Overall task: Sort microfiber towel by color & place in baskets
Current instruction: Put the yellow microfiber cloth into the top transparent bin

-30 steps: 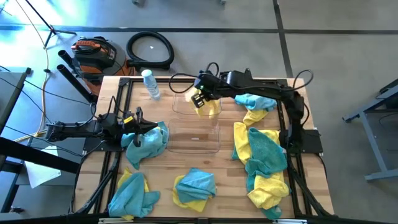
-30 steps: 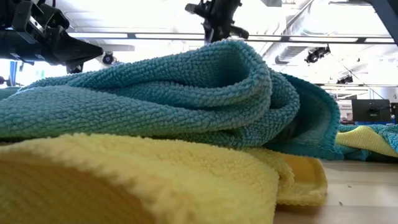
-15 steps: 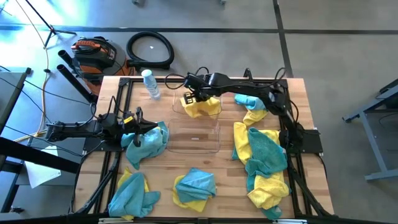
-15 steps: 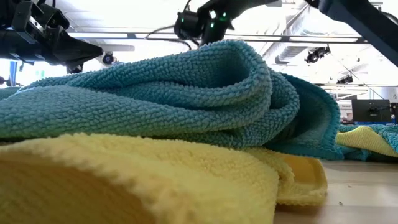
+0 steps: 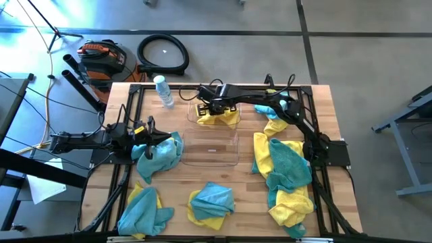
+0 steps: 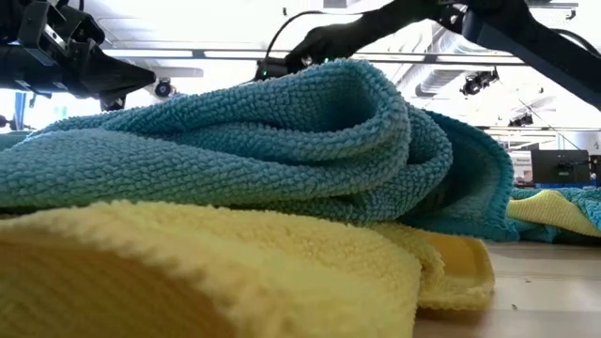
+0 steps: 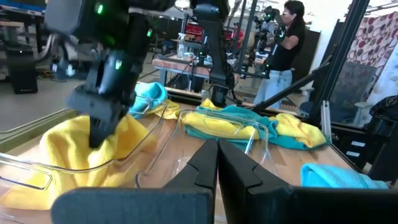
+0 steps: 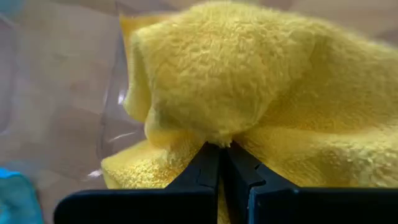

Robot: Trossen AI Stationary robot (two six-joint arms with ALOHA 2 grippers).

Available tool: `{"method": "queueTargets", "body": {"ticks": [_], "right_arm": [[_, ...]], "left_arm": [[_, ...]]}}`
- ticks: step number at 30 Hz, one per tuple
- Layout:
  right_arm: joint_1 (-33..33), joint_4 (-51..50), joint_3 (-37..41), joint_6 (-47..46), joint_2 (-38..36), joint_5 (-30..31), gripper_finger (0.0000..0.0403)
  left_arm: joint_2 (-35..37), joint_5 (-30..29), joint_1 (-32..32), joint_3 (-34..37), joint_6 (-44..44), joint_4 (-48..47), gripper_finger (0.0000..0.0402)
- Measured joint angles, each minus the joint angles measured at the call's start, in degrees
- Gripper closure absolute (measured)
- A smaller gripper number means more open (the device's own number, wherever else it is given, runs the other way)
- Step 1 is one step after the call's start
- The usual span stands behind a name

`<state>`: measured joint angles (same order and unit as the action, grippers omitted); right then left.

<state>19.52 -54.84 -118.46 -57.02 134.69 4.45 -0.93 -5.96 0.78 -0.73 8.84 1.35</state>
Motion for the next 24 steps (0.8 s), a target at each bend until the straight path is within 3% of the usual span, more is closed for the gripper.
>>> {"method": "queueTargets", "body": {"ticks": [19, 24], "right_arm": [[1.28, 3.95, -0.01, -2.07, 3.74, -3.50, 0.0402], [1.23, 3.93, -0.01, -1.46, 3.72, -4.50, 0.0368]], "left_arm": [[0.02, -0.01, 0.02, 0.01, 0.00, 0.00, 0.0401], [0.01, -0.02, 0.00, 0.01, 0.00, 0.00, 0.0401]]}}
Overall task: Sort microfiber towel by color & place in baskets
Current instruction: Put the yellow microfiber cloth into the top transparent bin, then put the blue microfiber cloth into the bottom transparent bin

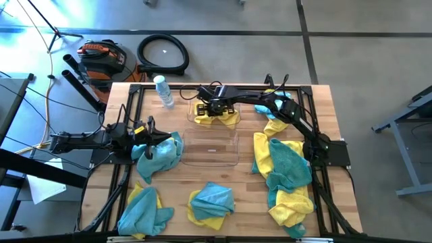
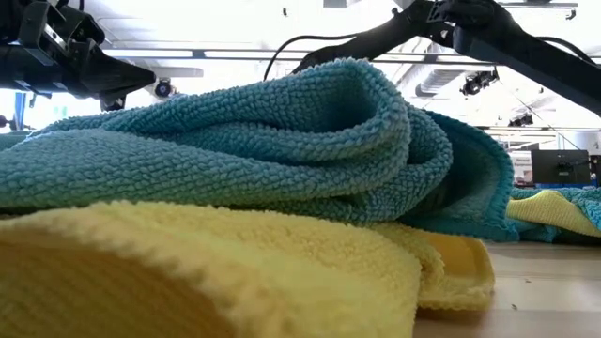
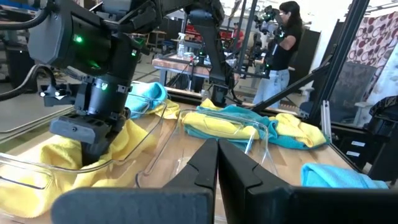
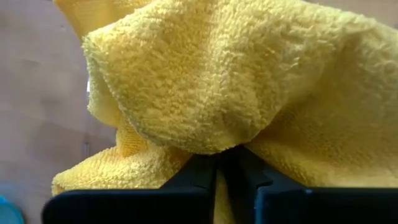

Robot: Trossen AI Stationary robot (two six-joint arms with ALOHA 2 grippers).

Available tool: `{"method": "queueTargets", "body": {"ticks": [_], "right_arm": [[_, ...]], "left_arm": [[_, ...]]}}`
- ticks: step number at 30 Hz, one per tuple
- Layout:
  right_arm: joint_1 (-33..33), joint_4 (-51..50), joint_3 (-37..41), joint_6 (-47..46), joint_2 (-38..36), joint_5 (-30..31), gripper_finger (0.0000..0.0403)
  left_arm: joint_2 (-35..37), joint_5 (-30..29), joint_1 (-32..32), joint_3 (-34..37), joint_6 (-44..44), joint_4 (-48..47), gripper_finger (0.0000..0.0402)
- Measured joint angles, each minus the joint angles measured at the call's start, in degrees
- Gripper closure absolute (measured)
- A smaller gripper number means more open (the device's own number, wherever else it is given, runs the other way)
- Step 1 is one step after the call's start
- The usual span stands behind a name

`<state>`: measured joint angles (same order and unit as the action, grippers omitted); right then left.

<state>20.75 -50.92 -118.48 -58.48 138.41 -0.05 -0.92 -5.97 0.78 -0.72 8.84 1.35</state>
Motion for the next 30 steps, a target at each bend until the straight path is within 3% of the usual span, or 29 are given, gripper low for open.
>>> {"method": "queueTargets", "body": {"ticks": [6, 11, 18, 25, 30], "right_arm": [[-0.07, -0.85, 0.04, 0.04, -1.18, -1.93, 0.0299], [-0.07, -0.89, 0.04, 1.12, -6.09, 1.27, 0.0266], [-1.09, -5.33, 0.04, 6.08, -13.67, 7.12, 0.0258], [-5.81, -10.75, 0.19, 16.58, -19.87, 8.62, 0.0258], [-9.00, -10.91, 5.31, 18.82, -24.73, 11.12, 0.0259]], "left_arm": [[-0.01, 0.01, 0.02, 0.01, 0.00, 0.00, 0.0401], [-0.01, 0.01, 0.02, 0.00, 0.00, 0.02, 0.0401], [-0.01, 0.00, 0.02, 0.01, 0.00, 0.02, 0.0401], [-0.01, -0.01, 0.02, -0.01, 0.00, 0.02, 0.0401], [-0.01, -0.01, 0.02, -0.01, 0.00, -0.01, 0.0401]]}}
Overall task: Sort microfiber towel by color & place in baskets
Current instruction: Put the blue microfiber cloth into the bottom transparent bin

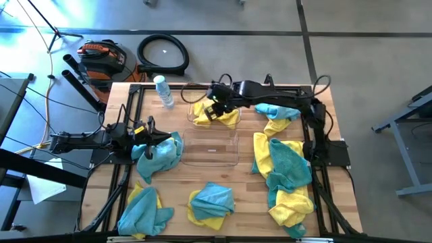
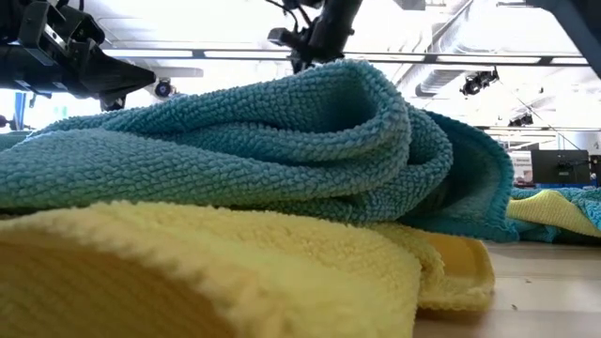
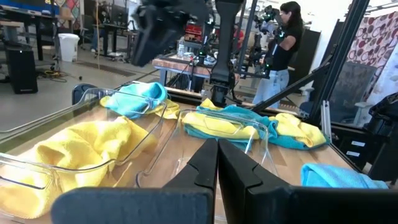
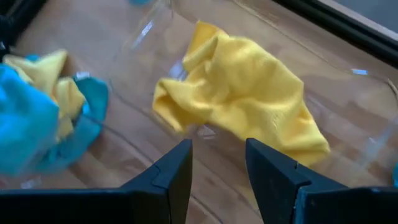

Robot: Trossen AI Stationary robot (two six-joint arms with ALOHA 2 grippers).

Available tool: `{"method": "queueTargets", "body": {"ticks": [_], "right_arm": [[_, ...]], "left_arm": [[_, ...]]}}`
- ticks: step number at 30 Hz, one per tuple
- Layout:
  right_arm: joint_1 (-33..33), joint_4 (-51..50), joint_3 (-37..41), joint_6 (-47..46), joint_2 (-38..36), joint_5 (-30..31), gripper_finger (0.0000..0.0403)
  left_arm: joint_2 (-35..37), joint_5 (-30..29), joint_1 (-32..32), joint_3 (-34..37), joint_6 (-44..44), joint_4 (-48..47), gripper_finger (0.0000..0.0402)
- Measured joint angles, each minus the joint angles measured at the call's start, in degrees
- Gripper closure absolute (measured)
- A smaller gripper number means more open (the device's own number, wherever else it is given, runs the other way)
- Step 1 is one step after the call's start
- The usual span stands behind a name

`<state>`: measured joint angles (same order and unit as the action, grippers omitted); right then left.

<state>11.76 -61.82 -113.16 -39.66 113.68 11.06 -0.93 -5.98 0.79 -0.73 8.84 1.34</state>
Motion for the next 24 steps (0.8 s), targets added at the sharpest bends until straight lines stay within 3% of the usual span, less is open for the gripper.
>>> {"method": "queueTargets", "body": {"ticks": [6, 15, 19, 24], "right_arm": [[-4.47, 6.43, 13.62, 0.19, -10.45, 2.21, 0.0259], [-12.13, 23.46, 45.55, -4.45, -35.98, 7.04, 0.0259], [-15.89, 28.36, 56.00, -5.33, -46.29, 9.95, 0.0259], [-18.70, 28.48, 64.30, -2.53, -56.37, 11.19, 0.0259]], "left_arm": [[0.00, 0.02, -0.01, 0.00, 0.01, 0.14, 0.0401], [-0.38, -0.82, -0.05, -1.21, -0.51, -0.43, 0.0401], [-3.36, -6.06, -0.10, -5.78, -0.50, -2.29, 0.0401], [-11.95, -13.13, -0.08, -16.11, 1.47, -10.31, 0.0401]]}}
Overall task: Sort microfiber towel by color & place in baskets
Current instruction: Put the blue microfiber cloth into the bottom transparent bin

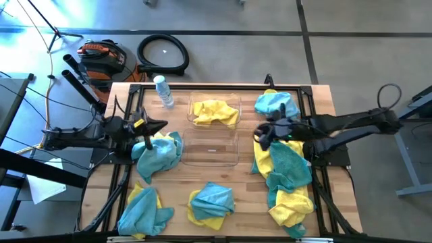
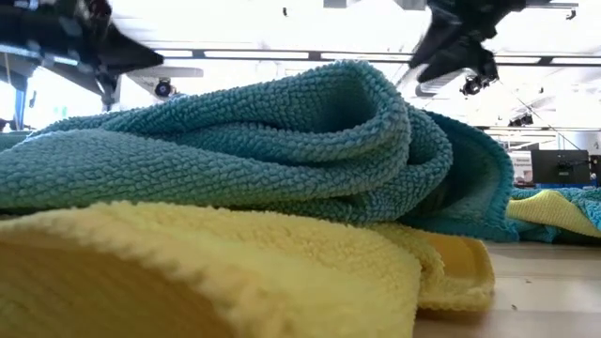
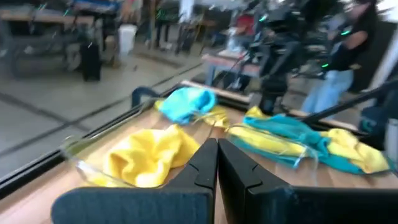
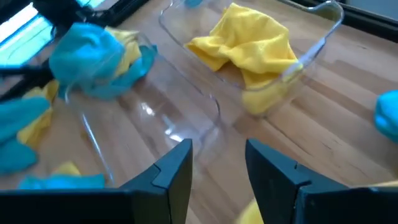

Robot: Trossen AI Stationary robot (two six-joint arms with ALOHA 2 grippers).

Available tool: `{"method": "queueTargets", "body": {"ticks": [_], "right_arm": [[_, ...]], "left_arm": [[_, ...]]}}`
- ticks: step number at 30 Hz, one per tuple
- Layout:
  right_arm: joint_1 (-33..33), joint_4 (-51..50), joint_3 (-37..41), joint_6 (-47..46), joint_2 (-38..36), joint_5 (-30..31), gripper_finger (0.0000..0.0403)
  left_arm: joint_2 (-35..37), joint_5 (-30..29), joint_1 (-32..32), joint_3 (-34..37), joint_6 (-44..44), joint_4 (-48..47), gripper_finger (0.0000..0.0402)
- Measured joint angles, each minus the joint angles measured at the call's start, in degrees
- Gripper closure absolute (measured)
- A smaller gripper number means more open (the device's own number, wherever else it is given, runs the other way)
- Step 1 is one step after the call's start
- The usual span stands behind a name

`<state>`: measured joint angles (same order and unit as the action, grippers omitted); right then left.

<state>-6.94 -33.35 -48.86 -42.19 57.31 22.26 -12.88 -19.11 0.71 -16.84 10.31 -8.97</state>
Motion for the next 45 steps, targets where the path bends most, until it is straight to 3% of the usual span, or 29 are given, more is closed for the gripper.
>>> {"method": "queueTargets", "body": {"ticks": [5, 11, 16, 21, 26, 30, 39, 45], "right_arm": [[-1.01, -6.16, 4.15, 7.18, -5.92, -6.14, 0.0259], [-2.86, -4.16, 9.41, 11.05, -10.00, -5.90, 0.0259], [-4.36, 1.27, 13.64, 14.09, -11.82, -6.29, 0.0259], [-5.33, 0.93, 15.85, 14.77, -12.47, -6.32, 0.0259], [-5.50, 0.14, 16.07, 15.85, -12.39, -6.23, 0.0259], [-5.50, 0.16, 16.05, 17.19, -12.43, -6.22, 0.0259], [-5.50, 0.20, 16.05, 17.20, -12.42, -6.18, 0.0259], [-5.50, 0.20, 16.05, 16.76, -12.41, -6.16, 0.0259]], "left_arm": [[-12.76, -2.40, 0.00, -13.19, 5.63, -11.07, 0.0401], [-28.16, -1.34, -0.04, -28.72, 13.49, -27.41, 0.0401], [-36.75, 0.85, -1.21, -39.07, 20.74, -40.47, 0.0401], [-42.94, 3.40, -2.81, -46.58, 34.63, -55.66, 0.0401], [-46.37, 10.43, -3.04, -47.66, 47.85, -63.55, 0.0401], [-48.80, 11.58, -3.04, -47.64, 52.43, -65.42, 0.0399], [-55.80, 15.10, -4.64, -47.62, 43.07, -67.40, 0.0329], [-62.53, 14.61, -5.40, -47.61, 38.54, -74.98, 0.0275]]}}
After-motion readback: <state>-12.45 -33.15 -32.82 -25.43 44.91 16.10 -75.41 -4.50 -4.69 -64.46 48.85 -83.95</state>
